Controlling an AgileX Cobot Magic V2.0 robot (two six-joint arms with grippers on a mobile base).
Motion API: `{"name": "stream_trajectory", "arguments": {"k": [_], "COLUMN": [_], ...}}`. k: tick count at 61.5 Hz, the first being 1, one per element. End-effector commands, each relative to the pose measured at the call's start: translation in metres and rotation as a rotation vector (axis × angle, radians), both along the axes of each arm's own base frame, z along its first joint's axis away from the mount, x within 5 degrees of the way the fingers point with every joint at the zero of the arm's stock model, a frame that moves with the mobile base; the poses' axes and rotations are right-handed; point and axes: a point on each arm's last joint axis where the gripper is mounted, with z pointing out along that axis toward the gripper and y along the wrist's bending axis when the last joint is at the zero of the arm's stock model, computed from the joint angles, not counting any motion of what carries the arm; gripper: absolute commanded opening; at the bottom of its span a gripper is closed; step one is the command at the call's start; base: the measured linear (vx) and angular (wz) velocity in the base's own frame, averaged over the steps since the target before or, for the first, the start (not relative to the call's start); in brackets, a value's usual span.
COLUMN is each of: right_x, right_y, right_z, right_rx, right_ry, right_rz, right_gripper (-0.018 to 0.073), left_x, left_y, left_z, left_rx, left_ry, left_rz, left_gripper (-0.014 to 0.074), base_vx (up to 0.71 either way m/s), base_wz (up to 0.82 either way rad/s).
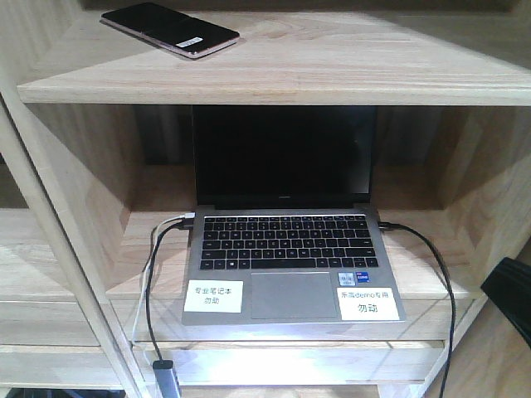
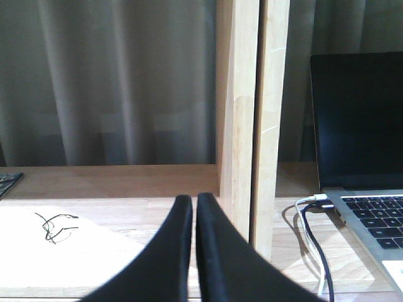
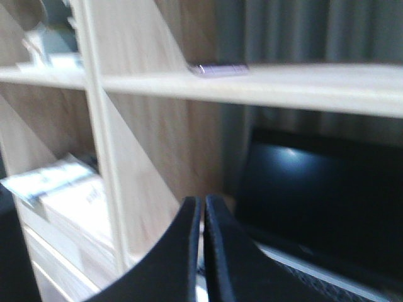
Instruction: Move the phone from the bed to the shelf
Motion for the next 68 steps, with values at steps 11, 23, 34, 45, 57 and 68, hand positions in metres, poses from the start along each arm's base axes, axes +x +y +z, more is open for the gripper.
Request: {"name": "stream_trajectory", "arguments": {"k": [11,23,34,45,57,68], "right_x": [0.006,0.01,0.011,0.013,0.009,-0.001], "right_y": [-0.01,-0.016,-0.017,-0.022,-0.036,-0.046], "right_z": [0.001,-0.001,0.0,0.0,-0.005,-0.036], "right_rx": [0.012,0.004,-0.014,-0.049,-0.055,-0.033], "right_ry": [0.074,0.093,0.073,0.049,0.065,0.04], "right_rz": [-0.13,-0.204,-0.225,-0.285,-0.463,-0.61], "right_gripper": [-0.0006,-0.0006,-0.0006,-0.0006,-0.0006,-0.0006], "left_x": [-0.002,-0.002,-0.002,-0.002,-0.002,-0.002], "left_y": [0.0,0.0,0.0,0.0,0.0,0.0], "left_z": [0.015,0.015,0.015,0.015,0.015,0.015], "left_rx": [-0.016,-0.016,-0.016,-0.016,-0.016,-0.016], "left_ry": [-0.103,-0.103,-0.103,-0.103,-0.103,-0.103], "left_rz": [0.005,0.005,0.005,0.005,0.005,0.005], "left_gripper": [0.0001,0.0001,0.0001,0.0001,0.0001,0.0001], "base_vx": [0.0,0.0,0.0,0.0,0.0,0.0], "base_wz": [0.0,0.0,0.0,0.0,0.0,0.0]}}
